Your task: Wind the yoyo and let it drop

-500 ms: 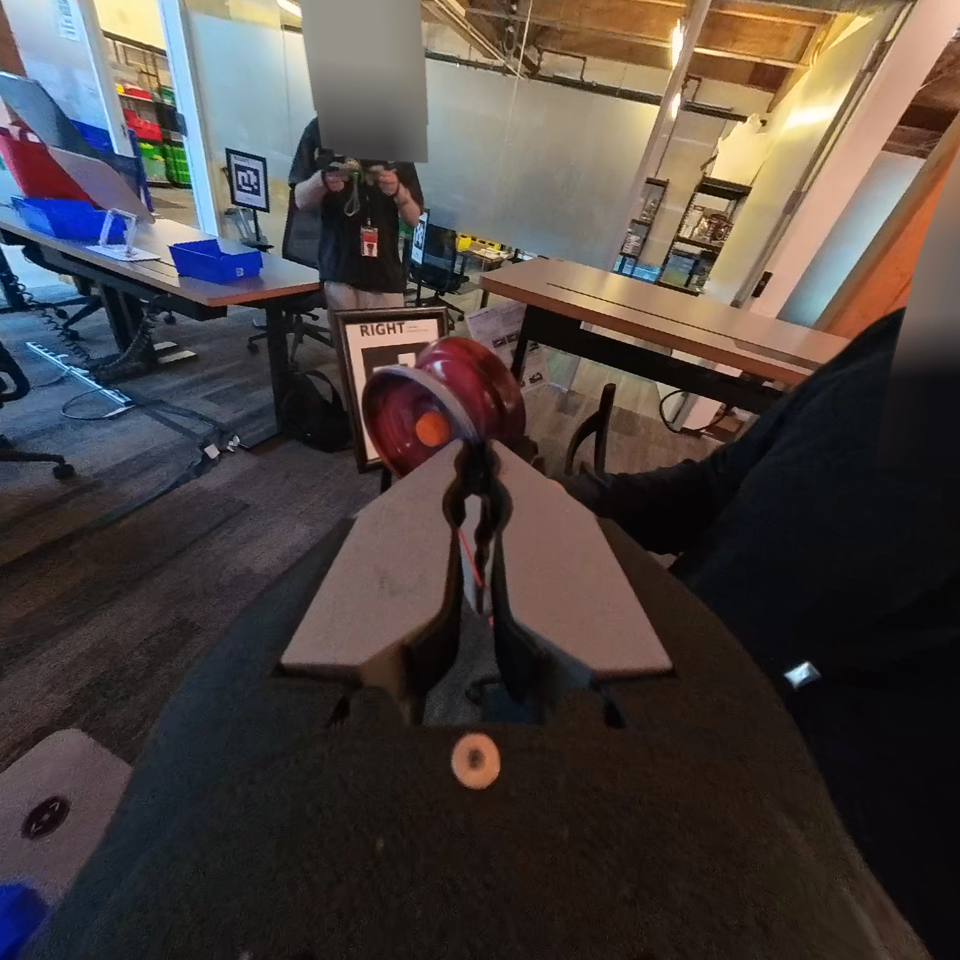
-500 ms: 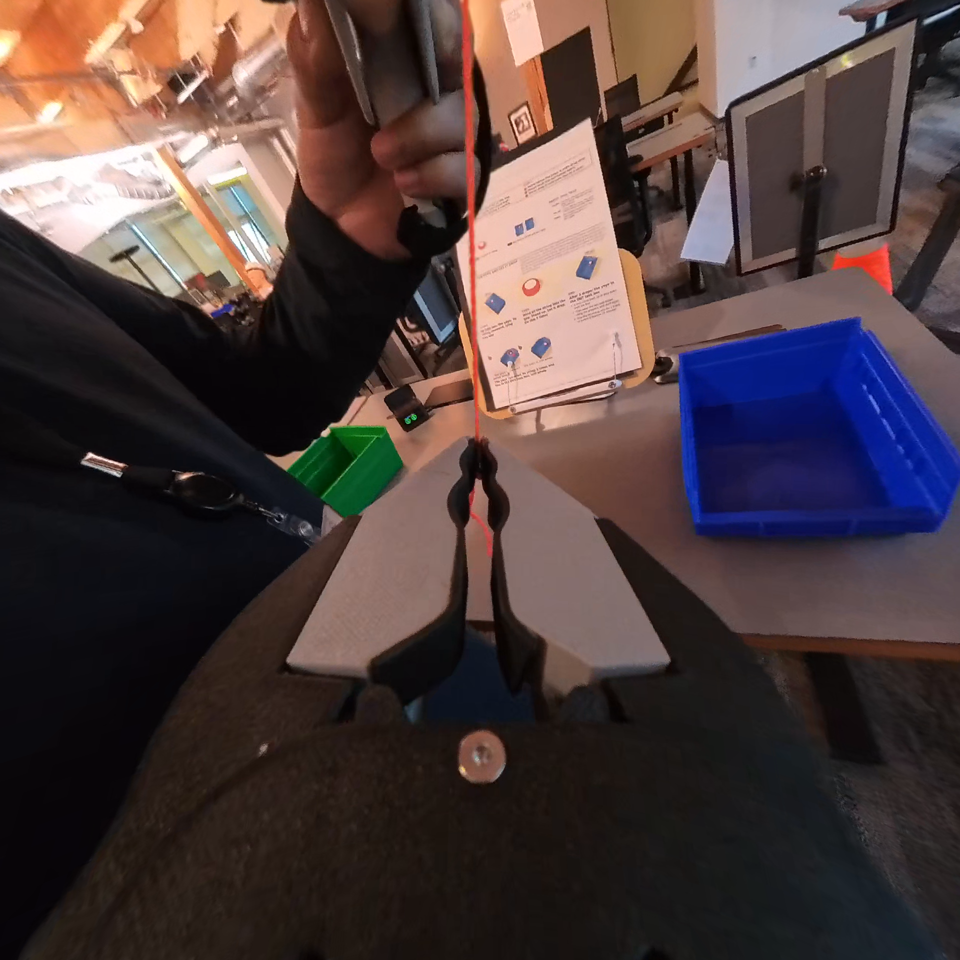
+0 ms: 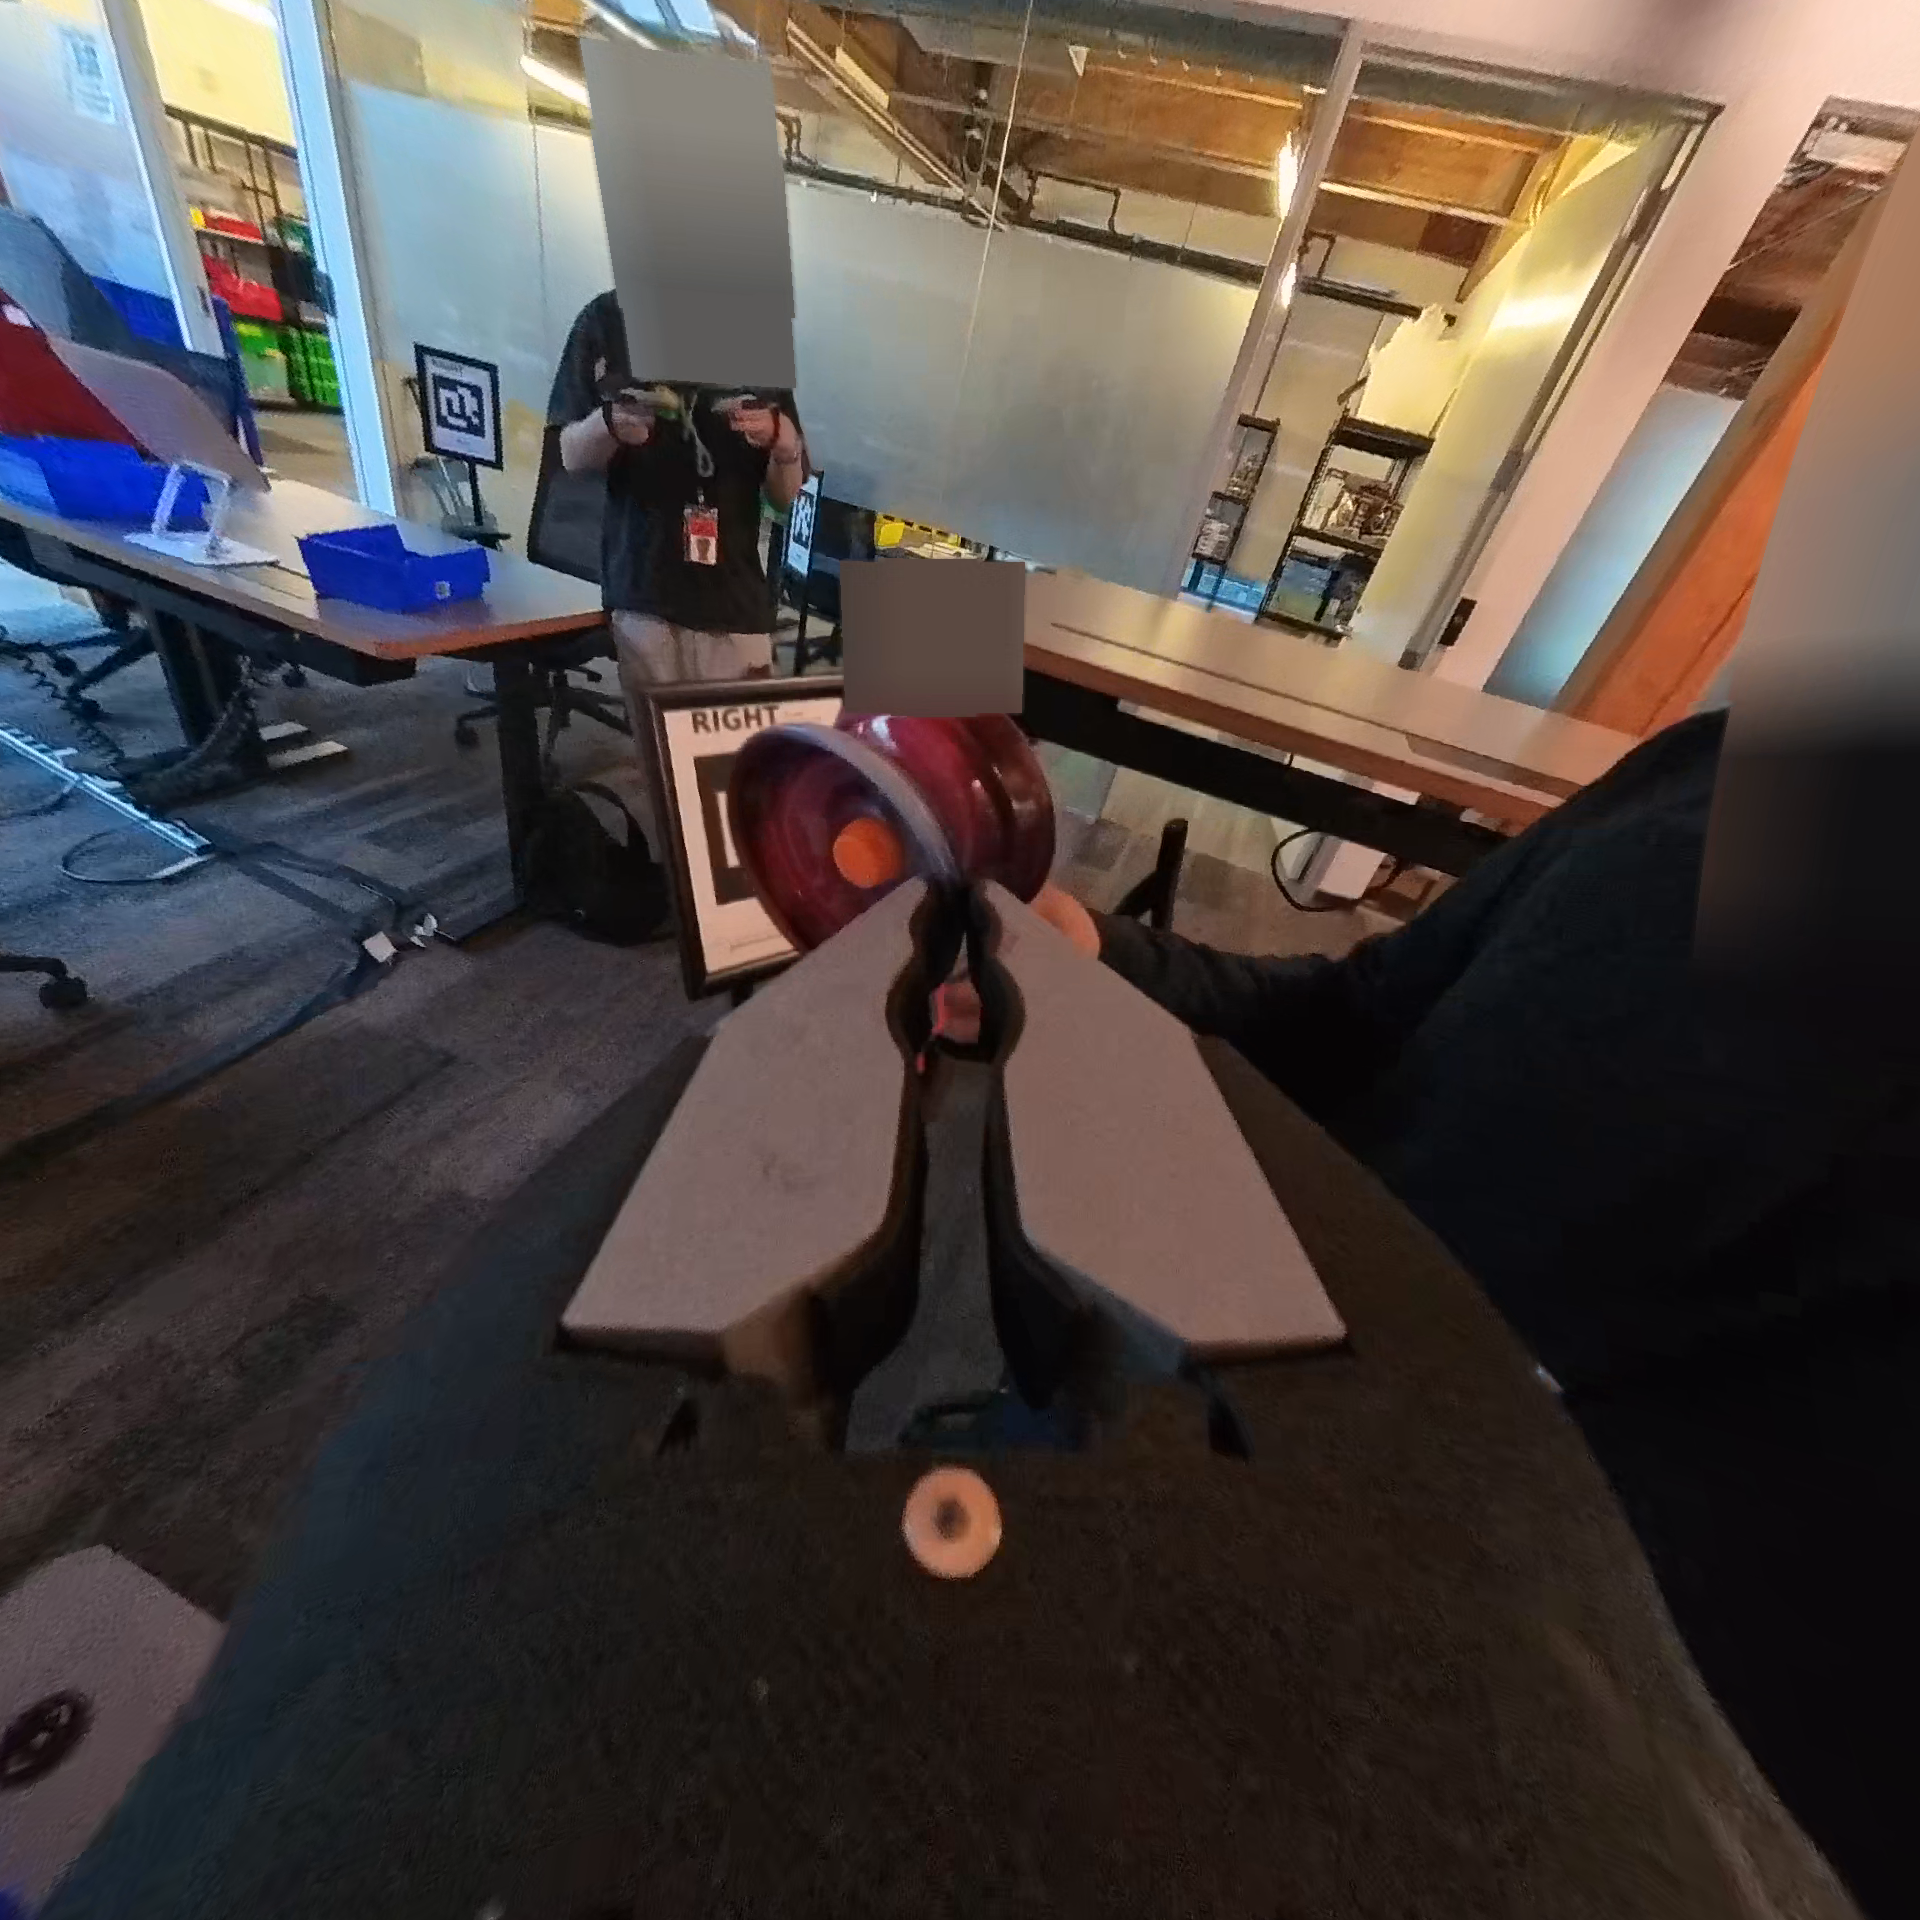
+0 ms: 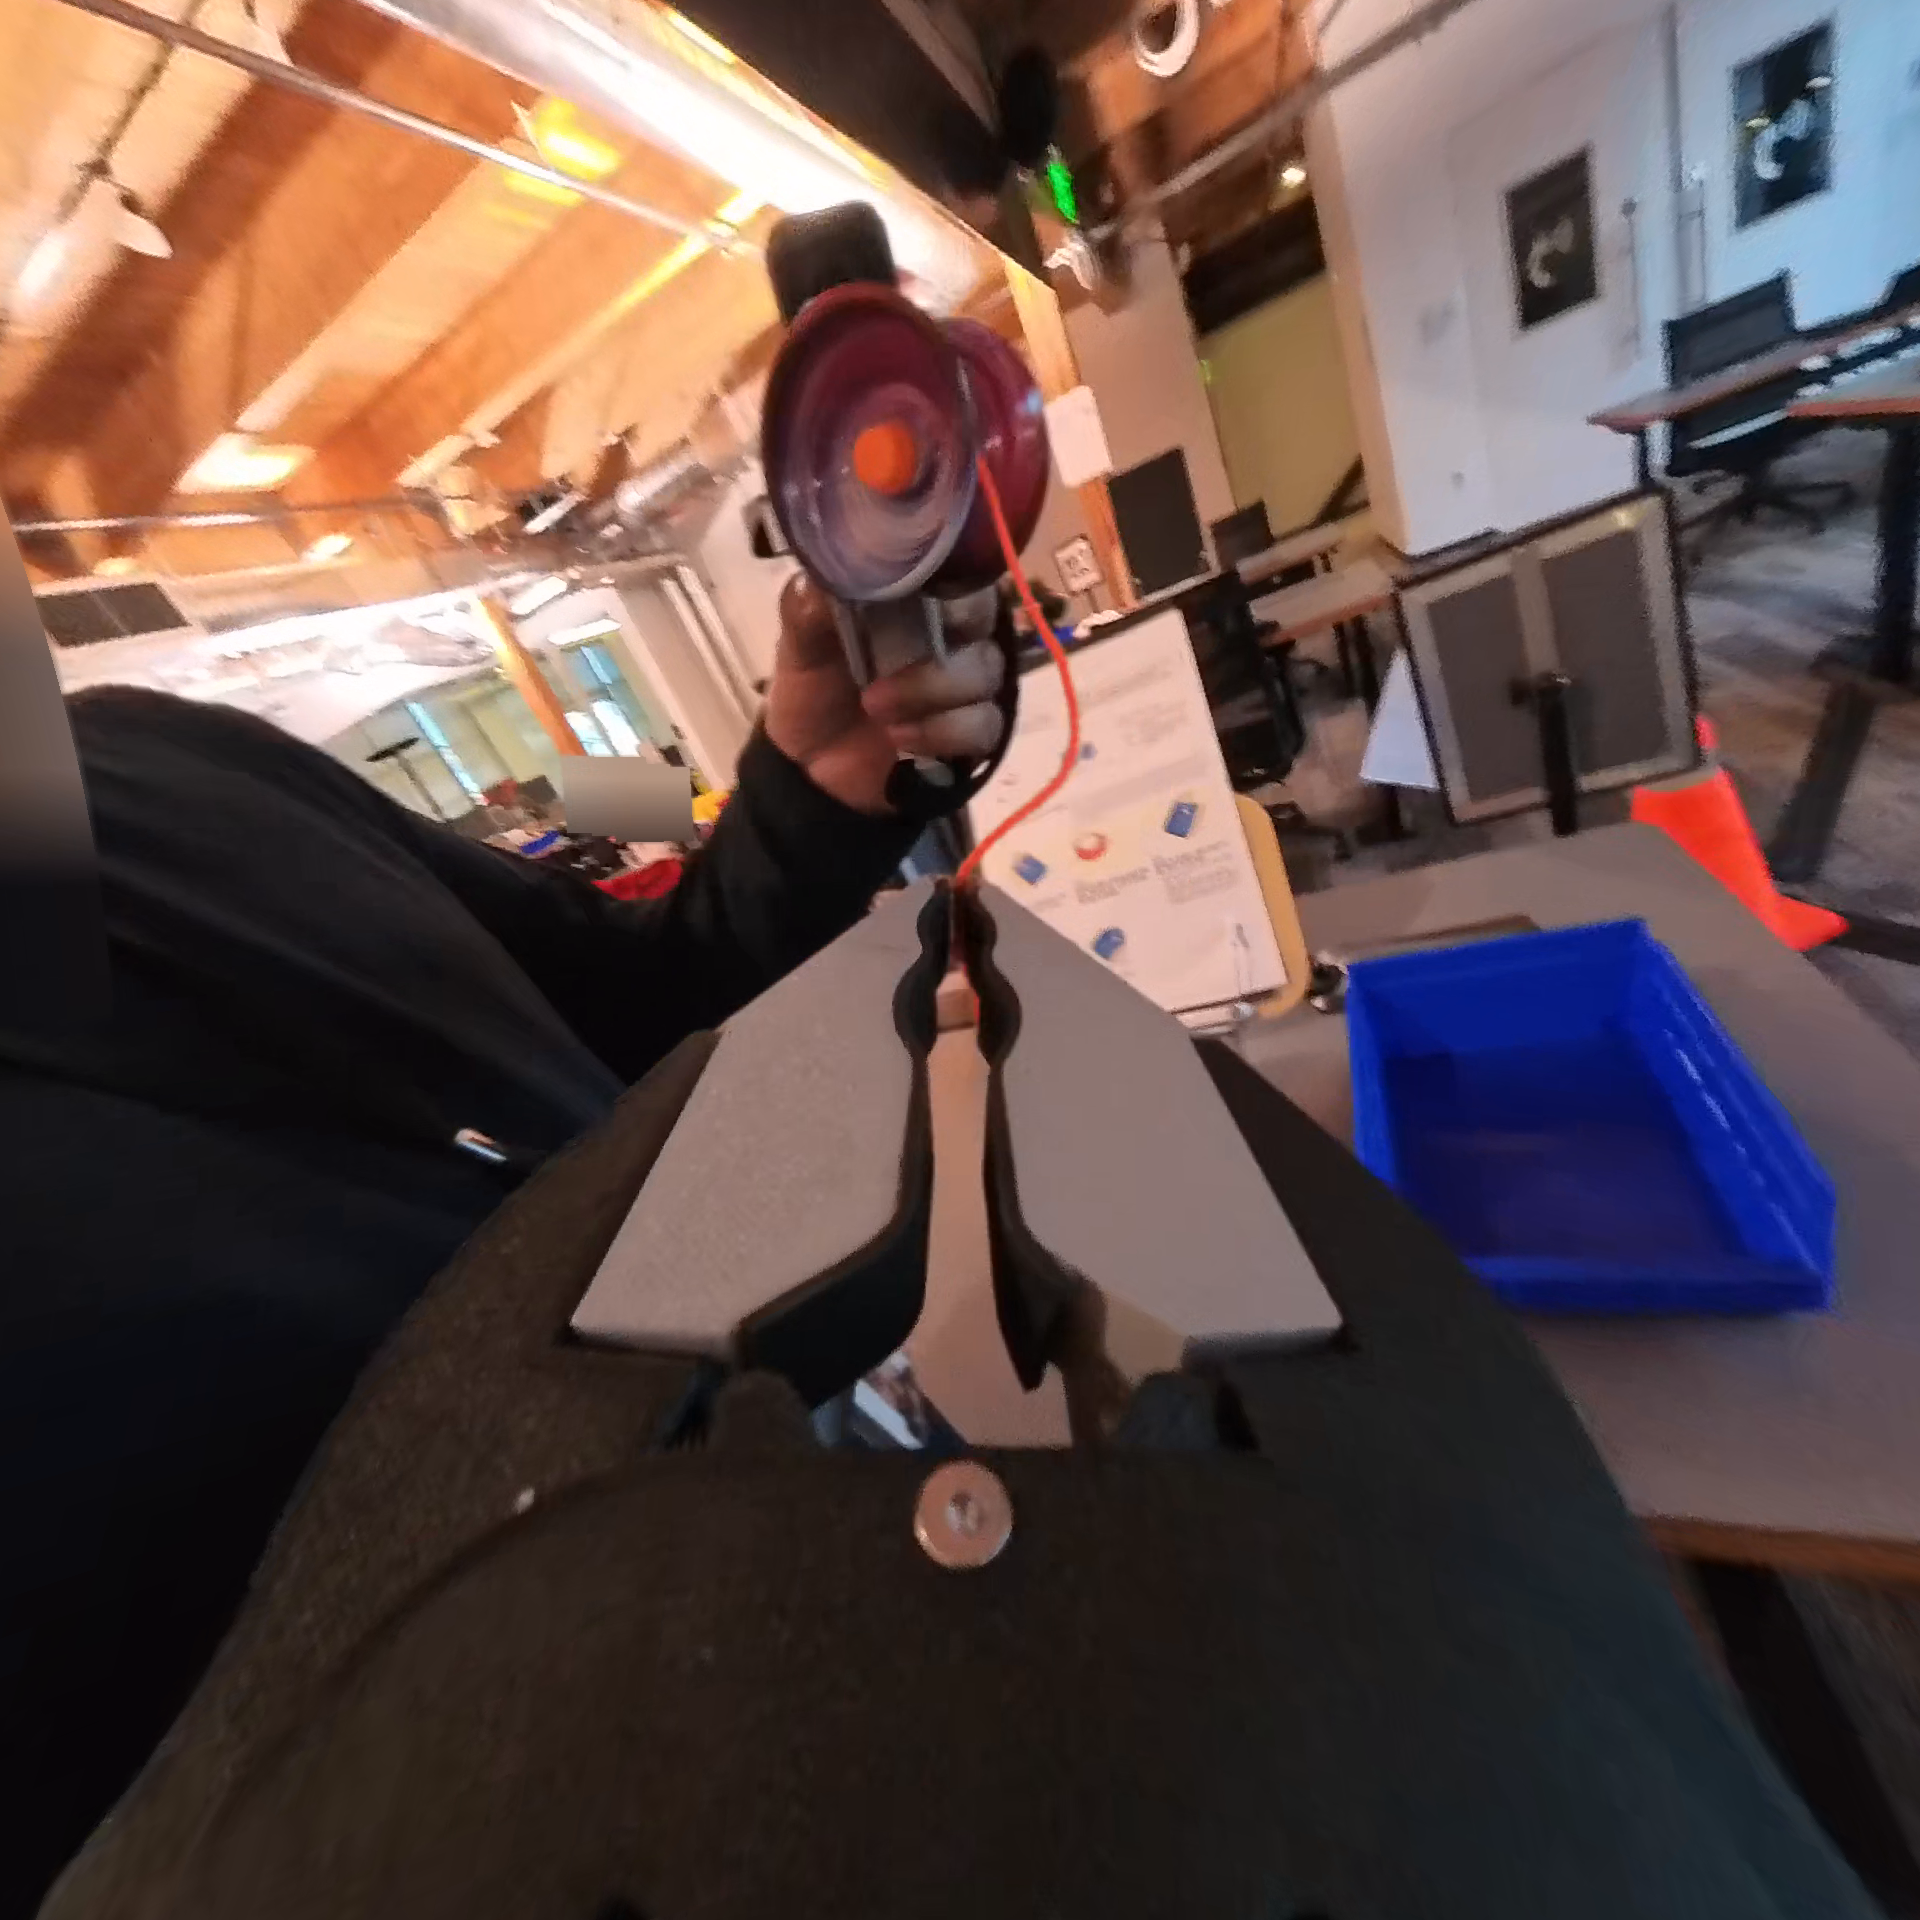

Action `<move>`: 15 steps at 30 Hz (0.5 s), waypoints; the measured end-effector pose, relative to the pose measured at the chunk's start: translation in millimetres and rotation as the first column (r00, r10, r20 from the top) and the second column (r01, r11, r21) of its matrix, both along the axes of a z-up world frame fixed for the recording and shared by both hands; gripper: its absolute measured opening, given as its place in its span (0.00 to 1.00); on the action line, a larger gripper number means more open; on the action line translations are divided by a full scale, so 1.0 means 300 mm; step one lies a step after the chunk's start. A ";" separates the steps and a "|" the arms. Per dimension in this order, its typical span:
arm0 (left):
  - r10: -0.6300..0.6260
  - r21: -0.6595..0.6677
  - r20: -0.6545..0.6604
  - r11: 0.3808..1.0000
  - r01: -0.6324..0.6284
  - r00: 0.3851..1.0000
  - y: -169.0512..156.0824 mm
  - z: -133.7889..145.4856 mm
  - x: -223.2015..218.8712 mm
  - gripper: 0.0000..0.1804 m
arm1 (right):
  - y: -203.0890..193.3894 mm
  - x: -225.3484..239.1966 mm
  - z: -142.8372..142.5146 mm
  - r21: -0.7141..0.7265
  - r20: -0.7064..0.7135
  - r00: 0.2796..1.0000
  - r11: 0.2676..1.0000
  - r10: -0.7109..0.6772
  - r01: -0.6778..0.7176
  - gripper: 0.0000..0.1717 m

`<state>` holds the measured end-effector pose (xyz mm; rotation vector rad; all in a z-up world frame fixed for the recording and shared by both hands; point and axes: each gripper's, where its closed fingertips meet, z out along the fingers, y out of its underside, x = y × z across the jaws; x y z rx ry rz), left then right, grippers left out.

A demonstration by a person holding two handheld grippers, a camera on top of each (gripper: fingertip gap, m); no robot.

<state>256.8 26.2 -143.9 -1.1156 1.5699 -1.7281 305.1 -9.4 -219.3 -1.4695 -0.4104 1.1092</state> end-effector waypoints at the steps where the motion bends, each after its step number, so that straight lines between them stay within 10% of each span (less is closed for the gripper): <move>1: -0.003 0.010 0.011 1.000 0.003 1.000 0.001 0.038 -0.003 0.00 | -0.010 -0.002 0.024 0.007 -0.024 0.999 1.000 0.030 -0.030 0.00; 15: -0.046 0.057 0.066 0.997 0.042 0.997 -0.031 0.212 -0.006 0.00 | -0.082 -0.057 0.134 0.057 -0.269 0.904 0.943 0.331 -0.328 0.15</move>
